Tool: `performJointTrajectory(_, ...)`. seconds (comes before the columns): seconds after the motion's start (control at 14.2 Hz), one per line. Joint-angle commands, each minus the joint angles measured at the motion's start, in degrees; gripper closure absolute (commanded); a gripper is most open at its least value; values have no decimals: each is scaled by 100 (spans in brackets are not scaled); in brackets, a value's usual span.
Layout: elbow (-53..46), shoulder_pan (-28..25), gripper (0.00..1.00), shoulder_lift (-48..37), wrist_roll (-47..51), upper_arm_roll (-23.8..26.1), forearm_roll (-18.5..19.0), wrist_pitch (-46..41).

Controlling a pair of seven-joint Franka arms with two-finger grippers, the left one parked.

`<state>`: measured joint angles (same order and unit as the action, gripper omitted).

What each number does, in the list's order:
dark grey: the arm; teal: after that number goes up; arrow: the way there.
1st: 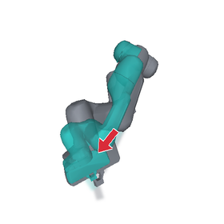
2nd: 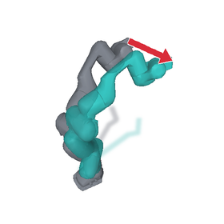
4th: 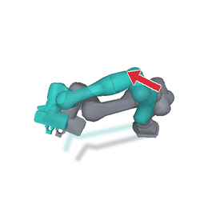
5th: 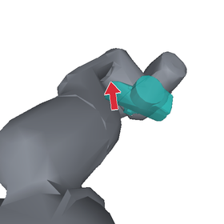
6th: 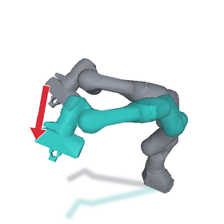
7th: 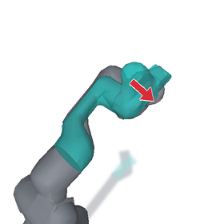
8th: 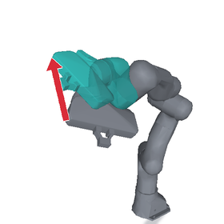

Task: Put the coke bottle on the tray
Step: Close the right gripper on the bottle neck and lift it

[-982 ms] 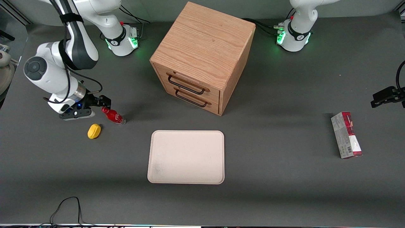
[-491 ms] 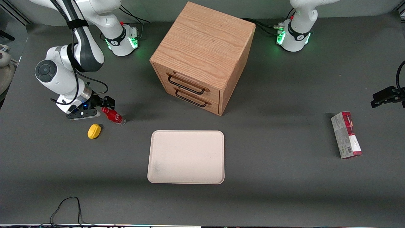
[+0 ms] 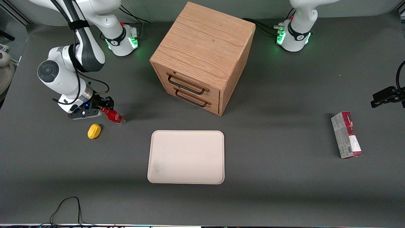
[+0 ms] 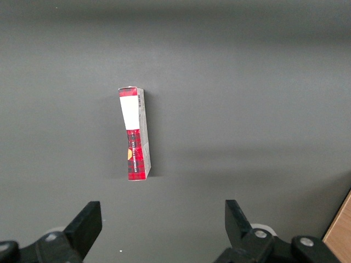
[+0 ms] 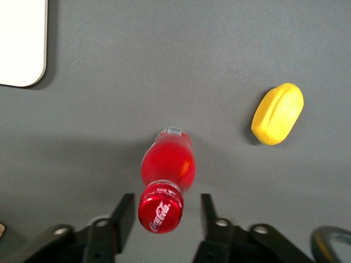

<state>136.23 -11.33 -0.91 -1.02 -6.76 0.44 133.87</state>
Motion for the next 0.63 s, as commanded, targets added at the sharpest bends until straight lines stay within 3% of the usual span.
performJointTrajectory(0.0, 44, -36, 100, -41, -30, -45, 35, 69)
performJointTrajectory(0.35, 0, -36, 100, -110, 5, -36, 35, 8)
performJointTrajectory(0.56, -629, -36, 100, -260, 128, -36, 26, -972)
